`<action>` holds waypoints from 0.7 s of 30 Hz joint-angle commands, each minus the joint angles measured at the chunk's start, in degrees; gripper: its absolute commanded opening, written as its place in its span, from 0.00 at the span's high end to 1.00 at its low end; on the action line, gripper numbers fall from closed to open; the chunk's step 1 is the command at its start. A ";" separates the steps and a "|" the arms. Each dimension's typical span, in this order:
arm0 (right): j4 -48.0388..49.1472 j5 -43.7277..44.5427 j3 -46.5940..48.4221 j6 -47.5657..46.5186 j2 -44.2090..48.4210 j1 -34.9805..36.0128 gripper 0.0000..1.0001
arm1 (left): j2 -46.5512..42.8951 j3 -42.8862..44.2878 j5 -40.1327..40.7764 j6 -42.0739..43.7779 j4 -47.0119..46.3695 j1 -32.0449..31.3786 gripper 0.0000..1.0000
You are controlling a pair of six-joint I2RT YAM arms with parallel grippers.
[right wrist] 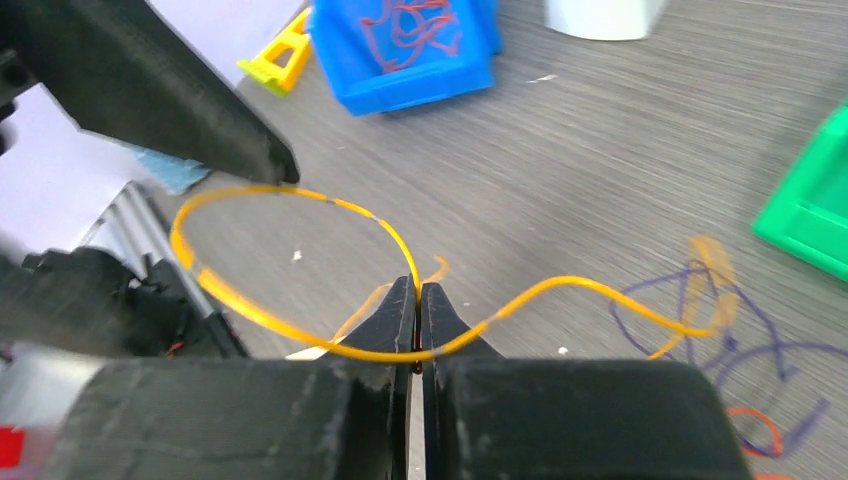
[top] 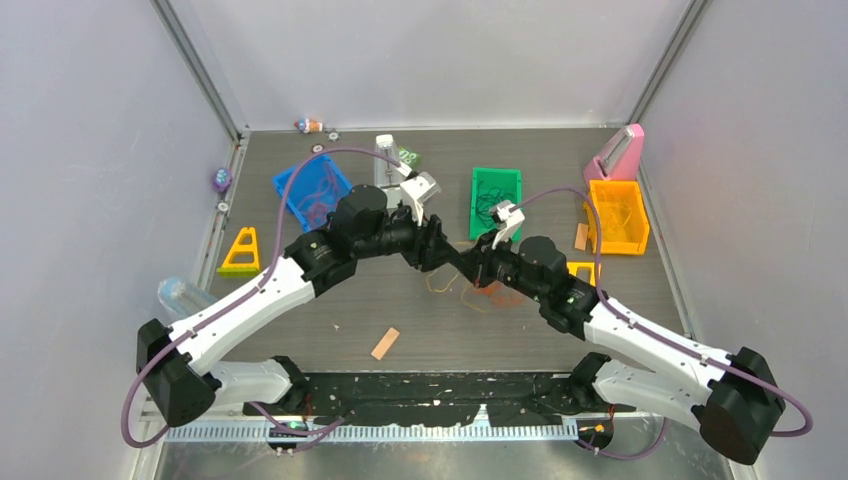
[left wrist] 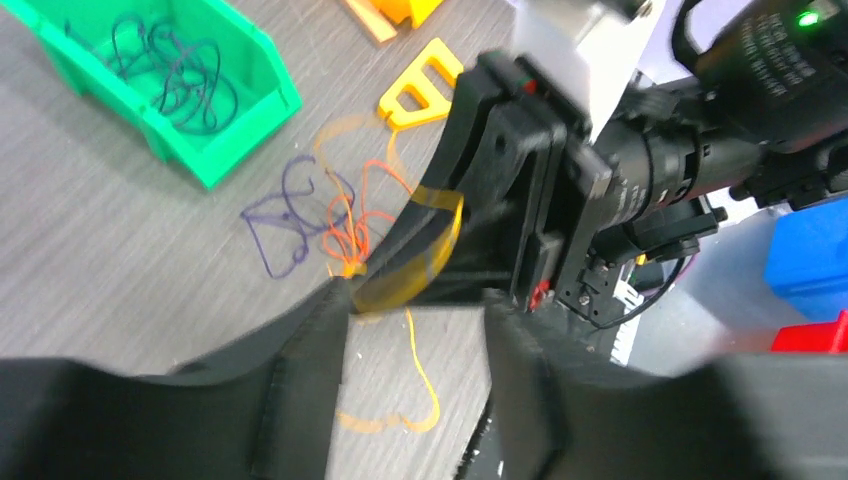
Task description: Untangle the cables
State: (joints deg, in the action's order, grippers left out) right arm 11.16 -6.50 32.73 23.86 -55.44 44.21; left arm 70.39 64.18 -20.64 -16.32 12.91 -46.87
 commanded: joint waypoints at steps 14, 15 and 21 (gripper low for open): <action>-28.42 17.30 16.03 -3.23 2.13 -28.23 0.95 | -19.10 -20.72 18.80 -3.70 -7.80 2.66 0.00; -28.89 18.05 16.74 -3.00 1.58 -29.41 0.95 | -19.67 -21.83 19.14 -3.40 -8.73 2.66 0.00; -30.56 22.73 24.60 -3.70 -4.17 -37.91 0.95 | -21.37 -30.99 21.74 -1.10 -17.98 2.65 0.01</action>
State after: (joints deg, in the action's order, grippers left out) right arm -17.39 11.90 50.61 21.08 -56.53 9.72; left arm 50.00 37.78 -2.98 -19.03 4.78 -44.45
